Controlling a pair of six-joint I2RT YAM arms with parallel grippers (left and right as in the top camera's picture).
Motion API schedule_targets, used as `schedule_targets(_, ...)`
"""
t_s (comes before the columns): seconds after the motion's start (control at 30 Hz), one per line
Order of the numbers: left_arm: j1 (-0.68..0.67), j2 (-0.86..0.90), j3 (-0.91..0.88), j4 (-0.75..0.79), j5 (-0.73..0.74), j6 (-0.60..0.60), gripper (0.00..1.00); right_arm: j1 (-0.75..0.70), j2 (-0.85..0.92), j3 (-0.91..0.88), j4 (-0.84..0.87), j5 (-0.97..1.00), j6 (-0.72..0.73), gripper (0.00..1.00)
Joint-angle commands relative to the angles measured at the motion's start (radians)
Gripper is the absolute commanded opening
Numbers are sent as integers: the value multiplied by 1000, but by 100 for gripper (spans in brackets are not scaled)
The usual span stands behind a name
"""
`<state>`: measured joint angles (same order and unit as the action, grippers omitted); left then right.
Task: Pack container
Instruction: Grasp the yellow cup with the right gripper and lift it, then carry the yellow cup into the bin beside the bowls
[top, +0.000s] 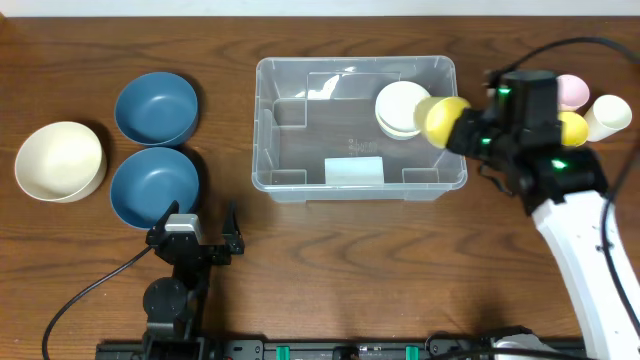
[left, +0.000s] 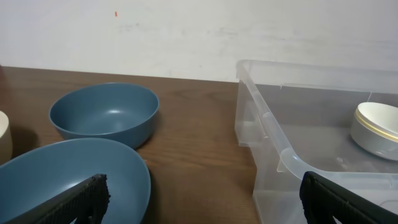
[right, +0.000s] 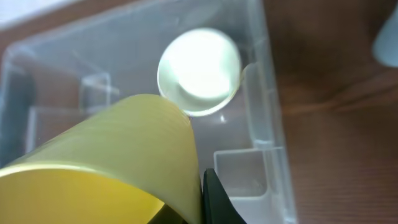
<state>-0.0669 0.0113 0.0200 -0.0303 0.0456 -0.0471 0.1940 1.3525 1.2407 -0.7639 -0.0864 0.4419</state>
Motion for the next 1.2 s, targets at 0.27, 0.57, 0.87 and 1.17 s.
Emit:
schedule_targets(0.27, 5, -1, -16, -40, -19, 17, 98, 77, 217, 2, -95, 76, -7, 1)
schedule_targets(0.57, 5, -1, -16, -40, -19, 17, 98, 77, 270, 2, -116, 131, -1, 2)
schedule_targets(0.87, 5, -1, -16, -40, -19, 17, 98, 77, 293, 2, -65, 203, -2, 4)
schedule_targets(1.17, 5, -1, -16, -40, -19, 17, 98, 82, 384, 2, -22, 203, -21, 2)
